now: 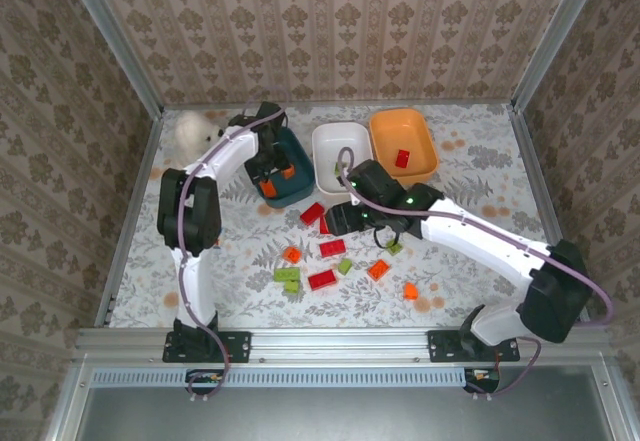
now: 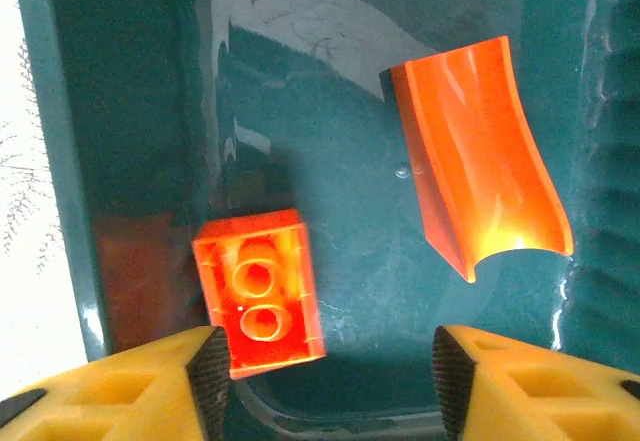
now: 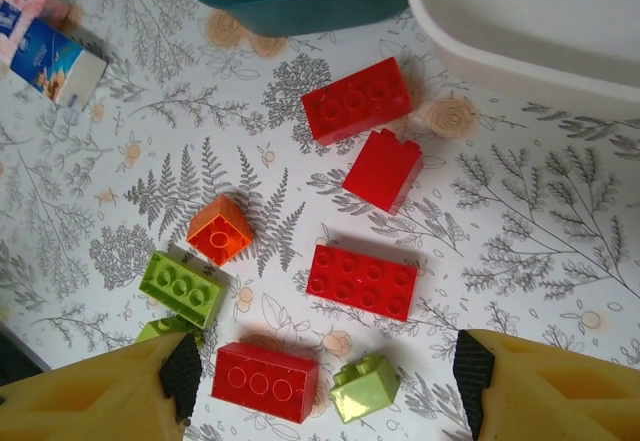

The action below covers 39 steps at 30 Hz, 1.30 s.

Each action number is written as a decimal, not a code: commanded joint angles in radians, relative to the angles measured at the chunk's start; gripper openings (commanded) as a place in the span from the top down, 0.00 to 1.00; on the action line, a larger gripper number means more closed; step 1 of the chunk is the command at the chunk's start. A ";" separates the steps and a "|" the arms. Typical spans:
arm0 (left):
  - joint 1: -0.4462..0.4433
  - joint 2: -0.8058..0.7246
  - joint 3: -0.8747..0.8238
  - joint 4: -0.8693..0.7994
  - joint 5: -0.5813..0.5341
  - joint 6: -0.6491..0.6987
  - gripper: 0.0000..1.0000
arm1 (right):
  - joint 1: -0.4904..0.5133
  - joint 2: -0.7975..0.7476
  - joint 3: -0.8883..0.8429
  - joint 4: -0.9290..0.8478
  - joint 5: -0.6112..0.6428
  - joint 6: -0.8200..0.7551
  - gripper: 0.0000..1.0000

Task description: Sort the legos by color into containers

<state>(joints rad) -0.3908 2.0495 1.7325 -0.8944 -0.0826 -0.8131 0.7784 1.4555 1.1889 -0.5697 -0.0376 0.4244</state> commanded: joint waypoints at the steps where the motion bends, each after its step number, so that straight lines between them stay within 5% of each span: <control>1: 0.002 -0.147 -0.005 -0.012 -0.001 0.022 0.34 | 0.034 0.091 0.062 -0.089 0.059 -0.025 0.27; 4: -0.020 -0.283 -0.083 0.051 0.024 0.082 0.24 | 0.069 0.178 0.094 -0.110 0.095 -0.003 0.10; 8: -0.031 -0.523 -0.316 0.159 0.120 0.135 0.09 | 0.092 0.283 0.137 -0.128 0.109 0.038 0.00; 11: -0.031 -0.726 -0.502 0.207 0.173 0.138 0.00 | 0.098 0.340 0.159 -0.141 0.120 0.066 0.00; 21: -0.029 -1.229 -0.865 0.138 0.270 0.077 0.00 | 0.101 0.492 0.221 -0.182 0.143 0.129 0.00; 29: -0.040 -1.349 -0.936 0.156 0.281 0.022 0.00 | 0.091 0.558 0.251 -0.197 0.174 0.165 0.06; 39: -0.040 -1.329 -0.934 0.187 0.300 0.034 0.01 | 0.091 0.577 0.250 -0.196 0.160 0.191 0.29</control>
<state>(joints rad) -0.4252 0.7166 0.8062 -0.7300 0.1944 -0.7704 0.8734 2.0296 1.4212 -0.7322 0.1055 0.5938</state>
